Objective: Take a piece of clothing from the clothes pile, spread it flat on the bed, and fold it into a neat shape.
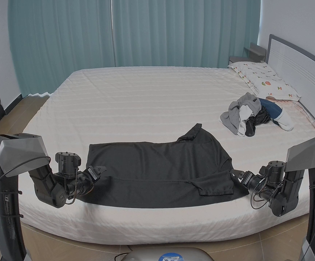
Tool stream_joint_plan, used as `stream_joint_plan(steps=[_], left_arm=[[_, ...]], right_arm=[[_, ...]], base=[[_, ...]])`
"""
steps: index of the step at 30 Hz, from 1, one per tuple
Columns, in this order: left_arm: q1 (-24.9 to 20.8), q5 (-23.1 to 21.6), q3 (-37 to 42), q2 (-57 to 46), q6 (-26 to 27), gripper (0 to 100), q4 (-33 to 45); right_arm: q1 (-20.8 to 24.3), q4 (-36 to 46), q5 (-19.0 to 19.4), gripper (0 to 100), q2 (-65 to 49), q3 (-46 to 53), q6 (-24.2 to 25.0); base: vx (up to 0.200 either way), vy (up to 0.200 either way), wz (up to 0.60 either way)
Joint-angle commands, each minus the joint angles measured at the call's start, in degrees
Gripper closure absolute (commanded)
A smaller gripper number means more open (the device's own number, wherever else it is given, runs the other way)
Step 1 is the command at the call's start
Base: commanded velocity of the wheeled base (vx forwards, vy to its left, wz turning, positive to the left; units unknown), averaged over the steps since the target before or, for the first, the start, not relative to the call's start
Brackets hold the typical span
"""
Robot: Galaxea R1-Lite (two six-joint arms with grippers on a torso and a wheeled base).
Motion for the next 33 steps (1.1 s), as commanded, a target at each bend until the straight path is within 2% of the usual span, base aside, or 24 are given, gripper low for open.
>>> stream_joint_plan(steps=[1, 9, 19, 22, 25, 33], left_arm=[[1.52, 0.49, -1.44, 1.39, 0.17, 0, -0.03], [4.16, 0.93, -3.90, 2.36, 0.70, 0, 0.41], [4.25, 1.28, -4.25, 0.42, 0.88, 0, 5.07], [4.25, 0.58, -4.43, -4.06, 0.96, 0, 12.01], [4.34, 0.41, -5.13, -7.14, 0.96, 0, 15.71], [4.42, -1.09, -6.36, -7.66, 0.09, 0, 16.32]], right_arm=[[0.02, -0.41, 0.04, 0, 0.09, 0.00, -0.04], [0.02, -0.41, 0.04, 0, 0.09, 0.00, -0.04], [0.02, -0.41, 0.04, 0, 0.09, 0.00, -0.04], [-0.07, -0.41, 0.04, 0, 0.09, 0.00, -0.04], [-0.07, -0.41, -0.05, 0, -0.09, 0.00, -0.04], [-0.59, -0.41, 0.04, 0, -3.08, 1.15, 0.04]], base=[[0.000, 0.000, 0.00], [0.000, 0.000, 0.00], [0.000, 0.000, 0.00], [0.000, 0.000, 0.00], [0.000, 0.000, 0.00], [0.000, 0.000, 0.00]])
